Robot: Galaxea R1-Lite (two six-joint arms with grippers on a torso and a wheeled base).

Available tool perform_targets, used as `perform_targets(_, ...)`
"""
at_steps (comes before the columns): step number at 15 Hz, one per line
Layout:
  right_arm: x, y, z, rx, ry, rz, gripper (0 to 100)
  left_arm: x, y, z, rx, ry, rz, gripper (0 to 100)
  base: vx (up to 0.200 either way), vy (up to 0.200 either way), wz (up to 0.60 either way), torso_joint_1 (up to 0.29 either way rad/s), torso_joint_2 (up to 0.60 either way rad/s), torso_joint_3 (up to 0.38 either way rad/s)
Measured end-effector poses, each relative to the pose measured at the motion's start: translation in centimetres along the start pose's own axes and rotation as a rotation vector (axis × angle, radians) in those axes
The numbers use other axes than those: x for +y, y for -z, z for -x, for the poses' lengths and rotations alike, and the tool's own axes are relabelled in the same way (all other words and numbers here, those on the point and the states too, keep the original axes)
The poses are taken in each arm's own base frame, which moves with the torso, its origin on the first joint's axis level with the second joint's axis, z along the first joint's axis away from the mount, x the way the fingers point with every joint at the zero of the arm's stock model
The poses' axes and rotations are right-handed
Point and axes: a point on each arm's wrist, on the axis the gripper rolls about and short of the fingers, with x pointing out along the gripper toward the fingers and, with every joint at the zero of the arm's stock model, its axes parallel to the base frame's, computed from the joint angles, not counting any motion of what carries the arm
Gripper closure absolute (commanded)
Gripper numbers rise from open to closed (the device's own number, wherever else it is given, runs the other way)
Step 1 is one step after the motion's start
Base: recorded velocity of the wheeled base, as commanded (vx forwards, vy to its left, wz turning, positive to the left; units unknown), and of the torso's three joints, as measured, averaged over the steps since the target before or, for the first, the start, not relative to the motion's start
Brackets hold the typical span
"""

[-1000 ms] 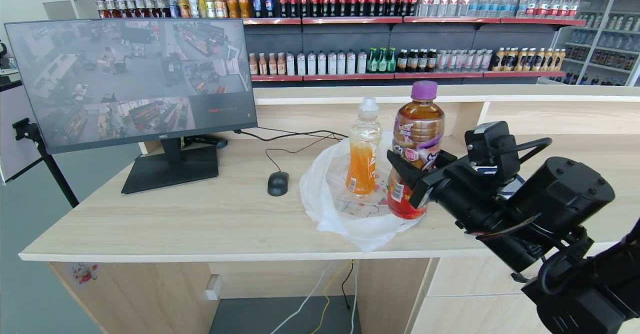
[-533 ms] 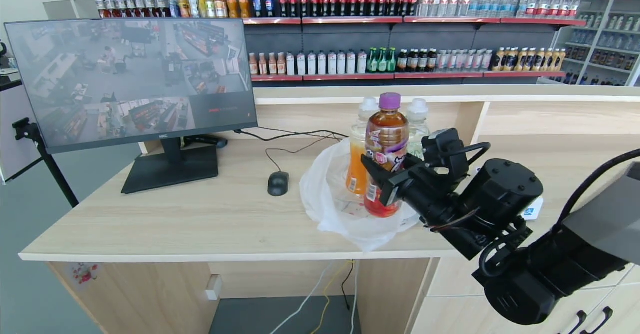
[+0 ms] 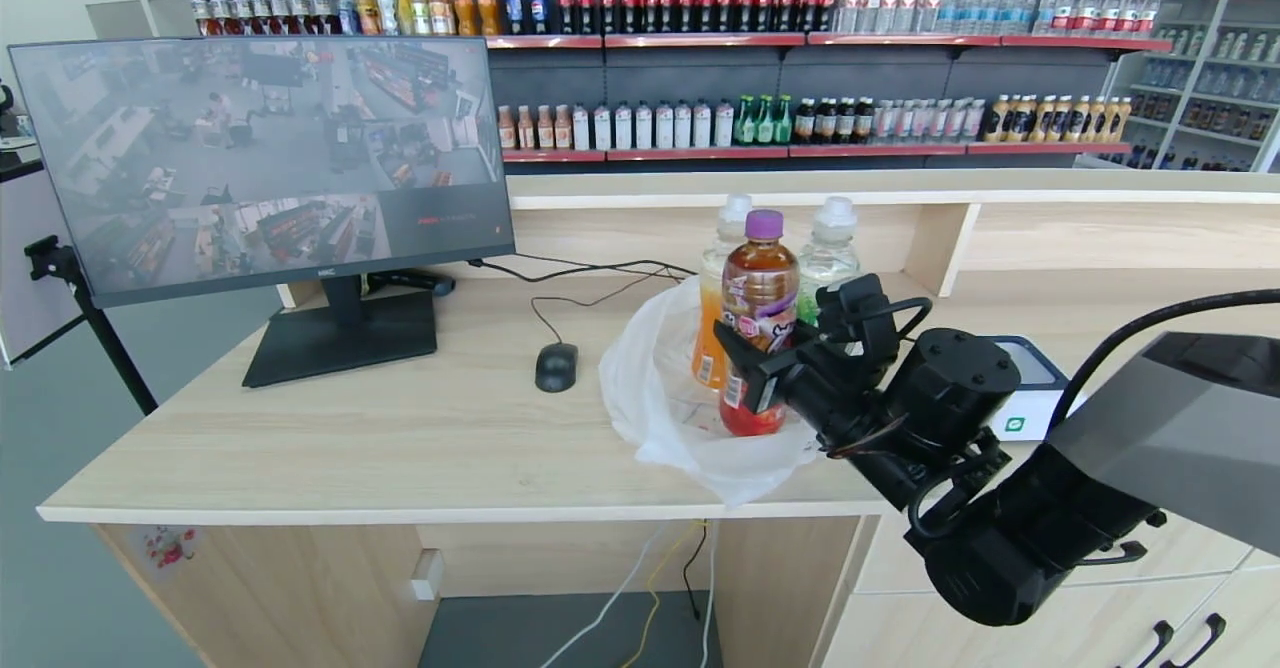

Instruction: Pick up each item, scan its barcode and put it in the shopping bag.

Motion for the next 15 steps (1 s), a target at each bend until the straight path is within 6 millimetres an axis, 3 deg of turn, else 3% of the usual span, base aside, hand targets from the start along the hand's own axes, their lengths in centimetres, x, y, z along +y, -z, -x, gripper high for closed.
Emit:
perform_targets(4,-1.1,0.9,-0.3,0.018,0.03,0.004,100,0.0,0.0,0.0,0.0,0.0,0.0,0,0.0,0.0,0.0,0.0,0.0,0.0)
perform_targets(15,-1.4,3.3,-0.2,0.079,0.038,-0.01,100,0.0,0.0,0.0,0.0,0.0,0.0,0,0.0,0.0,0.0,0.0,0.0,0.0)
